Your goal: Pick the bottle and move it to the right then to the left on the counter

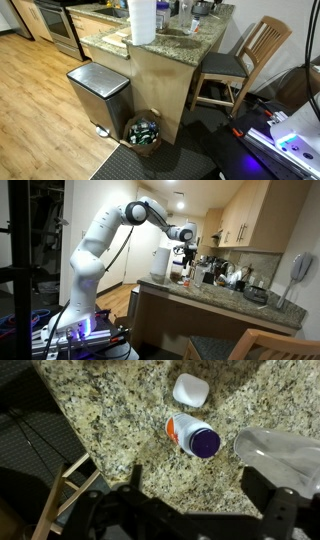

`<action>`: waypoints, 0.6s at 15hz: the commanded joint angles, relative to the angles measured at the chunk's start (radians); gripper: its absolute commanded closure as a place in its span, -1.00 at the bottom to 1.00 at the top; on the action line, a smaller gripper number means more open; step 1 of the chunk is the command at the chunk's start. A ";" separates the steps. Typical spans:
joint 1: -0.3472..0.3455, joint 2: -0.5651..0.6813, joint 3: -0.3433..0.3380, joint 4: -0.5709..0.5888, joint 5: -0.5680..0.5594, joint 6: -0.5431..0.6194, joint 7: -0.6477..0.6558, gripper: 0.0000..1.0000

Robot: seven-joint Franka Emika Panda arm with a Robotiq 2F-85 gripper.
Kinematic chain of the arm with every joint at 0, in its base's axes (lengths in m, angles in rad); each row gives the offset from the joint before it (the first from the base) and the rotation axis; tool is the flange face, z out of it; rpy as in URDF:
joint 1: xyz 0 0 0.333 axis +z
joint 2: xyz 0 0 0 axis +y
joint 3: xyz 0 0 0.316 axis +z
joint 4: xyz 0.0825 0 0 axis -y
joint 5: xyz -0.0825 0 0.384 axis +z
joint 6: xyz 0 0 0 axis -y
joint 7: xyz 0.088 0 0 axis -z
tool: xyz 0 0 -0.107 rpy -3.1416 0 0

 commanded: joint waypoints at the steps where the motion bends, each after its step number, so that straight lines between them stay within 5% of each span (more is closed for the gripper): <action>1: -0.022 0.083 0.010 0.074 0.079 0.013 -0.055 -1.00; 9: -0.017 0.132 -0.005 0.090 0.112 0.010 -0.058 -1.00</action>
